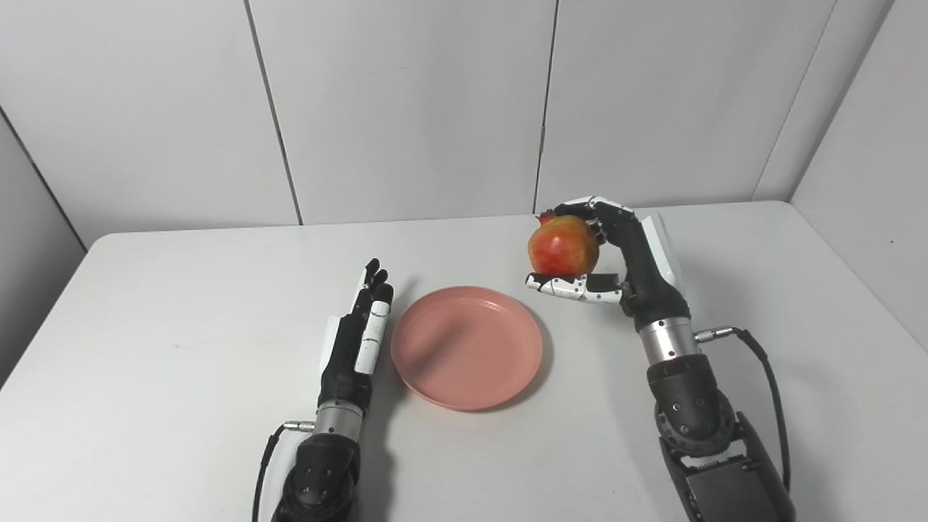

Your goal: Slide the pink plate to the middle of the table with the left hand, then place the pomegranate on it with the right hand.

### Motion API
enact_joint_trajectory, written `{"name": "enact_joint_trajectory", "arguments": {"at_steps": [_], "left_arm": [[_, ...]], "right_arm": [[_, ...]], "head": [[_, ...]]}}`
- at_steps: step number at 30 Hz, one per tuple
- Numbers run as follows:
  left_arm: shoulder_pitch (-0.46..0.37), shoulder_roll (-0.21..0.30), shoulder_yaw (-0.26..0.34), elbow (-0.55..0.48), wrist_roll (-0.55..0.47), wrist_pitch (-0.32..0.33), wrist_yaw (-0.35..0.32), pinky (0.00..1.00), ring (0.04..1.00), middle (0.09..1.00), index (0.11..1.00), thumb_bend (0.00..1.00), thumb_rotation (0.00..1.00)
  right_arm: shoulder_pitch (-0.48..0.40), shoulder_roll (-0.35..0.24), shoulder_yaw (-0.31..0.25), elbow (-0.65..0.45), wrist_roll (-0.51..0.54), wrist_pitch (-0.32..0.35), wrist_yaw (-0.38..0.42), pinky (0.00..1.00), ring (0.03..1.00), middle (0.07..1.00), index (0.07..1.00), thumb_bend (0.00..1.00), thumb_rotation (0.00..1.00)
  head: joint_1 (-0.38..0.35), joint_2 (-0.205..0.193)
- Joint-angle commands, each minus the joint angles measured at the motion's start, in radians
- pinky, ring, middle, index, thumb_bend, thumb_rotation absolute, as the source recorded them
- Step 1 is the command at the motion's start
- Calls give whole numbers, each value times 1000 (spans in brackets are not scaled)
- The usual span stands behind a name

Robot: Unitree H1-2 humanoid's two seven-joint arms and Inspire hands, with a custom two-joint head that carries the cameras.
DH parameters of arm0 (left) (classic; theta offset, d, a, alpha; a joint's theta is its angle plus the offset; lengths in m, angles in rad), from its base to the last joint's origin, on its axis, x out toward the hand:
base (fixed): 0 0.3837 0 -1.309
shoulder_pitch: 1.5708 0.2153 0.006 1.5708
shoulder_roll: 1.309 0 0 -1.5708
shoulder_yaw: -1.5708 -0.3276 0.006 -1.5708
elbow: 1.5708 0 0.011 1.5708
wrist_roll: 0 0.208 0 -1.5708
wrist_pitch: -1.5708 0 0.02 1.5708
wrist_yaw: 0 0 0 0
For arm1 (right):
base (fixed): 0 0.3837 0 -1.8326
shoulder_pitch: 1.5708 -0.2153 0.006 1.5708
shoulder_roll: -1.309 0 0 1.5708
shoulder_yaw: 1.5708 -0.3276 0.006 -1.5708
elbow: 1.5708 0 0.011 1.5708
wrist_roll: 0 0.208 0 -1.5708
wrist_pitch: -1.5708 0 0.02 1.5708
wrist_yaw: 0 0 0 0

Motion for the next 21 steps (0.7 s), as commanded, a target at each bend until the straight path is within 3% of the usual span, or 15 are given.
{"name": "enact_joint_trajectory", "arguments": {"at_steps": [1,6,10,16,21], "left_arm": [[-34,-15,-2,-8,11,-15,18,937,972,982,972,718,1000],[-35,-12,-5,-8,20,-13,21,934,969,981,971,723,1000],[-34,-11,-7,-8,22,-14,18,946,976,985,975,721,1000],[-34,-9,-14,-9,23,-12,10,948,981,989,981,713,1000],[-35,-10,-14,-4,13,-23,7,954,985,994,983,712,1000]], "right_arm": [[-32,3,9,-6,-18,-62,-3,411,484,466,526,517,1],[-28,19,45,12,-42,-48,12,351,447,456,530,516,1],[-29,18,76,26,-67,-49,31,416,503,474,516,517,1],[-28,32,101,54,-73,-34,55,373,472,463,522,516,2],[-28,28,118,98,-79,-80,55,345,443,453,530,515,1]], "head": [[0,-1],[-2,-3],[-1,-2],[0,-3],[2,-2]]}}
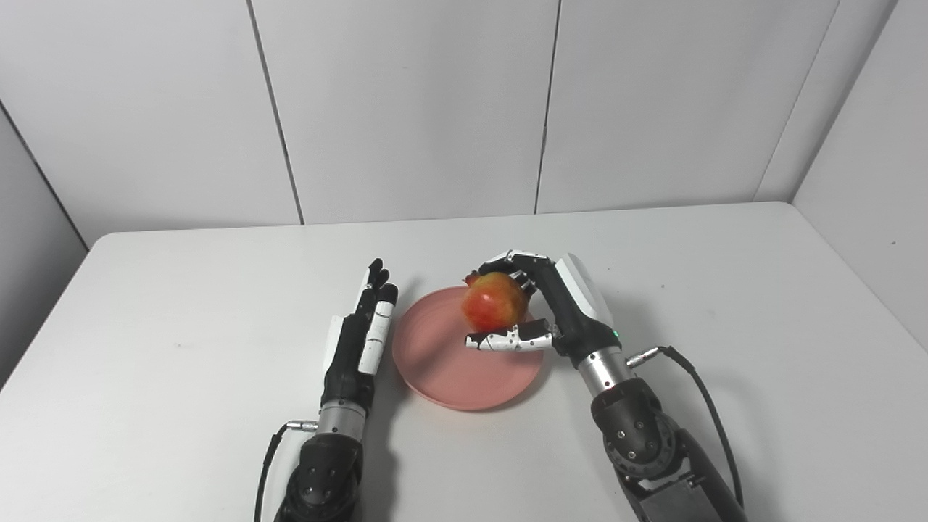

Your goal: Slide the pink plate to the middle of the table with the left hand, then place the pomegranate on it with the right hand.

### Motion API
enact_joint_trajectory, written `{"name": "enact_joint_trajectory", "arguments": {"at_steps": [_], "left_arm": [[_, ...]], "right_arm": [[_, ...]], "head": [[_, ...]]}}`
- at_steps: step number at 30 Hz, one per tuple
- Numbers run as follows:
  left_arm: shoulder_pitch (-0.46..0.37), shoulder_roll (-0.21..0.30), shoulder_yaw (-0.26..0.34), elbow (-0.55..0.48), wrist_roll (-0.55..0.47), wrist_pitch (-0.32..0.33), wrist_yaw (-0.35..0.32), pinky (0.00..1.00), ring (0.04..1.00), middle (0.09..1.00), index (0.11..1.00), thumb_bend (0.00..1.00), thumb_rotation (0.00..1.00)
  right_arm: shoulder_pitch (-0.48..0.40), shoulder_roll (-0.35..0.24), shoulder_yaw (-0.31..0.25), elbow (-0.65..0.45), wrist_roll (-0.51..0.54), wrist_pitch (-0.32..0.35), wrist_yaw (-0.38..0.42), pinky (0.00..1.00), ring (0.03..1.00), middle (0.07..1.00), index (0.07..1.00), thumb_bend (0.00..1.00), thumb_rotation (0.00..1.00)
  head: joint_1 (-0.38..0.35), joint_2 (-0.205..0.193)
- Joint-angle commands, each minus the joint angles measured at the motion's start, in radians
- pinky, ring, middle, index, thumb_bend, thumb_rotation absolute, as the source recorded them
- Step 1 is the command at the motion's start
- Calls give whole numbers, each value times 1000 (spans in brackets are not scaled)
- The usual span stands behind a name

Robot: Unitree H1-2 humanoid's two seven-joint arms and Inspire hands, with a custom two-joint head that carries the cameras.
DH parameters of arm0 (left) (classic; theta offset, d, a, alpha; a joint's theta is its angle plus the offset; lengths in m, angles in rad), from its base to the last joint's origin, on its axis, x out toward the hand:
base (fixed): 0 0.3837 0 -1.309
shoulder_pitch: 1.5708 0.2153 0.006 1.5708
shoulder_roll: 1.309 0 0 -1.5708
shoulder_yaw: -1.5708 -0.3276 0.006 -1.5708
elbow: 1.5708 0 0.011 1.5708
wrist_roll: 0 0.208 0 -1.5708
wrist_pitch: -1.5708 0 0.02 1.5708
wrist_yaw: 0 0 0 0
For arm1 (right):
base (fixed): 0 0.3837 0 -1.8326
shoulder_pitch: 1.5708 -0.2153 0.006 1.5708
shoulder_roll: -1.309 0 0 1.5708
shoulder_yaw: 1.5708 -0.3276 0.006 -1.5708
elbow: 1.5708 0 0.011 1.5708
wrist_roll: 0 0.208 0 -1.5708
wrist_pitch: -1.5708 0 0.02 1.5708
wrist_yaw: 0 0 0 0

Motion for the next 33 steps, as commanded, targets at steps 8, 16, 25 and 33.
{"name": "enact_joint_trajectory", "arguments": {"at_steps": [8,16,25,33], "left_arm": [[-33,-4,-12,-17,-10,-10,-27,971,1000,1000,1000,702,1000],[-31,-3,-15,-24,3,-5,-17,959,992,1000,994,698,1000],[-30,-4,-15,-27,9,-7,-14,953,988,997,990,700,1000],[-30,-6,-13,-28,6,-6,-15,950,990,998,991,697,1000]], "right_arm": [[-44,-4,27,46,-69,-134,-45,264,347,468,500,520,0],[-61,-5,46,88,-122,-146,-43,267,348,456,513,518,0],[-87,-15,73,154,-159,-182,-60,416,474,468,520,517,0],[-106,-13,78,203,-186,-210,-90,492,553,509,479,518,0]], "head": [[3,4],[2,9],[4,10],[4,12]]}}
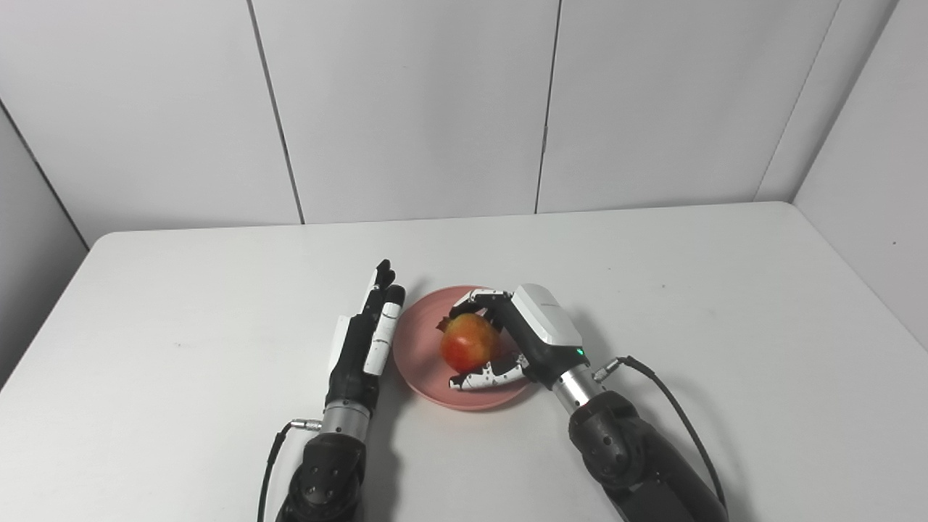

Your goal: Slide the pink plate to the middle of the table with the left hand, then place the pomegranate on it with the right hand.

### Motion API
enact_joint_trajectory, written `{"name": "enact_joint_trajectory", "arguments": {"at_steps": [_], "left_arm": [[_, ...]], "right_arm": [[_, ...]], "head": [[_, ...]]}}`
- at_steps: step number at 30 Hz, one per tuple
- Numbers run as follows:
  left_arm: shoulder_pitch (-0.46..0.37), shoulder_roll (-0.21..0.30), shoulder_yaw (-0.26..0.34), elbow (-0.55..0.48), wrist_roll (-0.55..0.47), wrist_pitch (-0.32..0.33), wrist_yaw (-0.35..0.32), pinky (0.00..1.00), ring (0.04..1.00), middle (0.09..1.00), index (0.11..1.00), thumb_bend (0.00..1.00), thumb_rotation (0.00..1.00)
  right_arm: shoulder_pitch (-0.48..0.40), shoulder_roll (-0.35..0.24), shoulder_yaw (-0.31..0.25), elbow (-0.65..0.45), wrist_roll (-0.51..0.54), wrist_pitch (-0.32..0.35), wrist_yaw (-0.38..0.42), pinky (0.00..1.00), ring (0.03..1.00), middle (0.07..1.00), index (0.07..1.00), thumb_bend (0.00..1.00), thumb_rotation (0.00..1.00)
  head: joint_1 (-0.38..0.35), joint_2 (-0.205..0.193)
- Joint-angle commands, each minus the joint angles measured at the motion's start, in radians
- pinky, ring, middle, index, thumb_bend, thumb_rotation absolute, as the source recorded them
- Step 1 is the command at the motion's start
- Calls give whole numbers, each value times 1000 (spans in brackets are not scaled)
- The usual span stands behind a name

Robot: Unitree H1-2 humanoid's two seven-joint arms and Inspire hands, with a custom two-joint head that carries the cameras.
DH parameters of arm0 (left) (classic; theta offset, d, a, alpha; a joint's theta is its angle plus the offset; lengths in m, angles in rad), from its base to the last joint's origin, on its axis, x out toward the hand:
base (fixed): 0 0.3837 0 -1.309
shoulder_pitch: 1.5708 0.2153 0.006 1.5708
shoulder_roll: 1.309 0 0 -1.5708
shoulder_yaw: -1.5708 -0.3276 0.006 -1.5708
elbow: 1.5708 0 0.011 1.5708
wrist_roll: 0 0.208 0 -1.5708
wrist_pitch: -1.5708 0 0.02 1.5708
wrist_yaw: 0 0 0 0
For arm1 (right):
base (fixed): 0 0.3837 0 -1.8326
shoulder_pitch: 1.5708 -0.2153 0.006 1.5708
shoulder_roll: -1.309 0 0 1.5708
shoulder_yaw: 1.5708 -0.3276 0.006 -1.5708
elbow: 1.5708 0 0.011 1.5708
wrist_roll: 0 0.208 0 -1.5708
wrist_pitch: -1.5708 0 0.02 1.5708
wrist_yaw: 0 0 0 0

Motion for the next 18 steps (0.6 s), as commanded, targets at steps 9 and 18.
{"name": "enact_joint_trajectory", "arguments": {"at_steps": [9,18], "left_arm": [[-30,-7,-7,-32,4,-17,7,949,983,994,989,691,1000],[-31,-7,-1,-35,4,-19,7,955,988,997,982,708,1000]], "right_arm": [[-41,4,5,-36,-40,18,-7,729,877,898,493,508,136],[-30,-8,9,-87,-78,74,52,928,970,956,499,506,166]], "head": [[0,3],[-1,8]]}}
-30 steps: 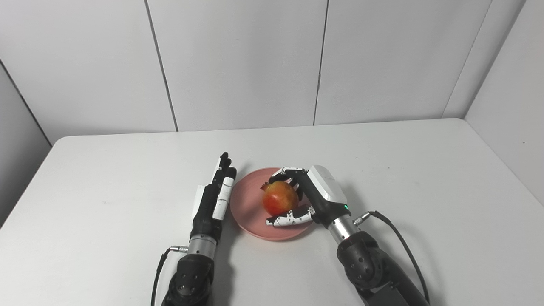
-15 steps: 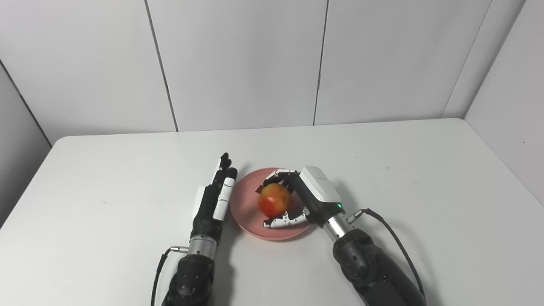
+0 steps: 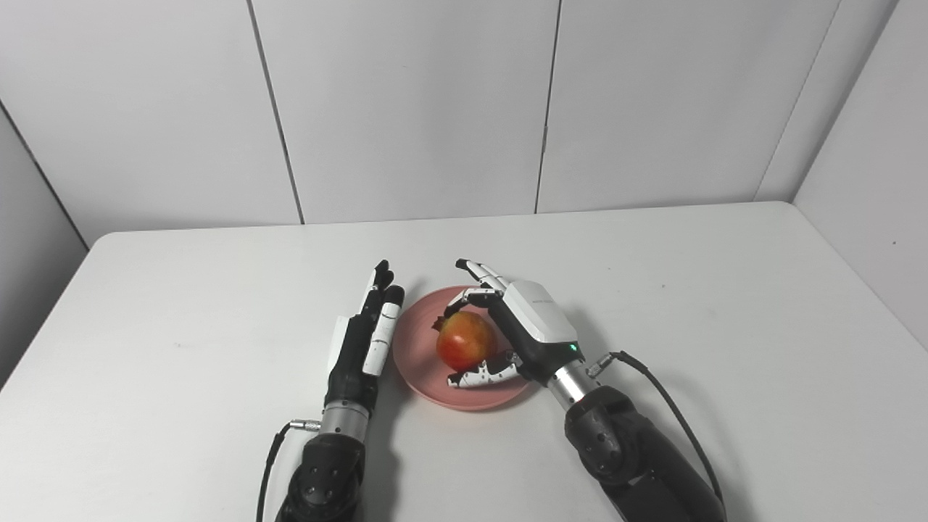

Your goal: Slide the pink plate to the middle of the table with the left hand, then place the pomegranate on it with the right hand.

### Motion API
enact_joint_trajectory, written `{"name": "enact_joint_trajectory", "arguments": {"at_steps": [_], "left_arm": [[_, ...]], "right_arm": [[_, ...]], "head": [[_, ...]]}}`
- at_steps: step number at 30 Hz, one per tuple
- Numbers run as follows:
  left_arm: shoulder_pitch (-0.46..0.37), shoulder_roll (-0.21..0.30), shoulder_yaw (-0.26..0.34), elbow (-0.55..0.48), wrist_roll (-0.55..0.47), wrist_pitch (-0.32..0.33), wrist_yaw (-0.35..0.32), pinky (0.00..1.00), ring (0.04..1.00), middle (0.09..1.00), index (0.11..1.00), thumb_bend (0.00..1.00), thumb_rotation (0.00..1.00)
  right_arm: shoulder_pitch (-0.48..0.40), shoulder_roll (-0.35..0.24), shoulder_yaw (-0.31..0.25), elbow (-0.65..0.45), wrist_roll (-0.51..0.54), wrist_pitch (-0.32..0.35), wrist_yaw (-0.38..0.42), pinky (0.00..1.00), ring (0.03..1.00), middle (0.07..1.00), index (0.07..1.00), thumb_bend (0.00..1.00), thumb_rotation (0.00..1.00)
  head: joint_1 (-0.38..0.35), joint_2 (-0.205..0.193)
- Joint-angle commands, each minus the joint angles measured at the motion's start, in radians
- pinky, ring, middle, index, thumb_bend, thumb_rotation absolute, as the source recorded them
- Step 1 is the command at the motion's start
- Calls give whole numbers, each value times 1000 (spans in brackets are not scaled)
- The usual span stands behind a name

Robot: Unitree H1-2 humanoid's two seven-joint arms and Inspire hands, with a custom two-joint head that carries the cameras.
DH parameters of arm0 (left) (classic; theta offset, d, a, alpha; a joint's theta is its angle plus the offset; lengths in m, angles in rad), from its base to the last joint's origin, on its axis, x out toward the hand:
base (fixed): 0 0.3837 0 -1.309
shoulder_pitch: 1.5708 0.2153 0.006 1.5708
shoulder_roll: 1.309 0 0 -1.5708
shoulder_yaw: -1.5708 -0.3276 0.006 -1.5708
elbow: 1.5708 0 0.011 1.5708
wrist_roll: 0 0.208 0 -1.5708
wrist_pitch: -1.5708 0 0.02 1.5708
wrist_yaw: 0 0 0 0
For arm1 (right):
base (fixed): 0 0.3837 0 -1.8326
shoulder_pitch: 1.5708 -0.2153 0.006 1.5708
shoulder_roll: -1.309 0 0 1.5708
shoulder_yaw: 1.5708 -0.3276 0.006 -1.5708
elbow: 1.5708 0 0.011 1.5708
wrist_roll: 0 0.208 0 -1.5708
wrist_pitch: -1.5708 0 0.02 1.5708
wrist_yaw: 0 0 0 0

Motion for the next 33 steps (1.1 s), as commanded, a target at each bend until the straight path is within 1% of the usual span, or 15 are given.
{"name": "enact_joint_trajectory", "arguments": {"at_steps": [1,2,3,5,8,16,17,20,22,23,25,28,29,32,33], "left_arm": [[-32,-7,-3,-30,-2,-20,2,956,989,999,984,706,1000],[-32,-8,-2,-30,-4,-20,2,957,990,1000,985,706,1000],[-32,-8,-1,-30,-5,-19,3,953,988,997,983,710,1000],[-32,-8,0,-30,-6,-20,2,947,985,995,983,710,1000],[-33,-7,-1,-30,-11,-20,-2,949,987,996,984,718,1000],[-32,-8,0,-33,-16,-15,0,951,985,994,985,722,1000],[-33,-8,1,-32,-16,-16,1,950,984,992,984,724,1000],[-35,-5,-2,-30,-6,-17,4,947,983,992,981,723,1000],[-34,-6,-2,-32,-1,-13,8,958,986,994,981,728,1000],[-34,-7,0,-31,0,-13,10,958,983,989,976,732,1000],[-34,-9,3,-32,-7,-13,11,949,978,986,973,734,1000],[-35,-11,5,-31,-12,-13,9,946,979,986,972,736,1000],[-36,-11,4,-29,-9,-16,11,944,978,985,972,738,1000],[-37,-12,5,-26,-4,-18,18,933,971,978,967,741,1000],[-37,-14,6,-28,-5,-15,19,932,969,977,966,741,1000]], "right_arm": [[-25,-7,-2,-42,-11,28,9,942,974,958,499,506,169],[-23,-11,1,-49,-20,33,13,947,975,959,499,507,169],[-22,-14,3,-54,-27,36,16,956,980,965,620,578,322],[-19,-21,6,-67,-32,40,30,979,993,979,739,641,475],[-12,-30,5,-87,-27,46,54,999,1000,997,813,667,570],[18,-47,-18,-146,29,20,86,1000,1000,1000,921,697,647],[20,-49,-22,-150,39,12,85,1000,1000,1000,949,704,701],[31,-50,-37,-167,76,-6,79,994,1000,1000,992,723,765],[39,-47,-50,-176,103,-18,68,981,1000,1000,998,749,810],[42,-45,-55,-179,114,-23,62,952,1000,1000,1000,754,809],[46,-42,-64,-183,126,-29,52,927,1000,1000,1000,760,833],[52,-42,-76,-188,137,-41,35,898,1000,1000,1000,770,834],[54,-43,-79,-188,143,-49,30,898,1000,1000,1000,771,837],[61,-45,-90,-187,151,-70,7,983,1000,1000,1000,757,838],[66,-44,-98,-190,167,-67,11,991,1000,1000,1000,756,841]], "head": [[0,-1],[0,0],[0,0],[0,2],[-1,2],[-3,4],[-3,4],[-5,4],[-5,4],[-5,4],[-7,8],[-8,10],[-8,10],[-5,13],[-5,13]]}}
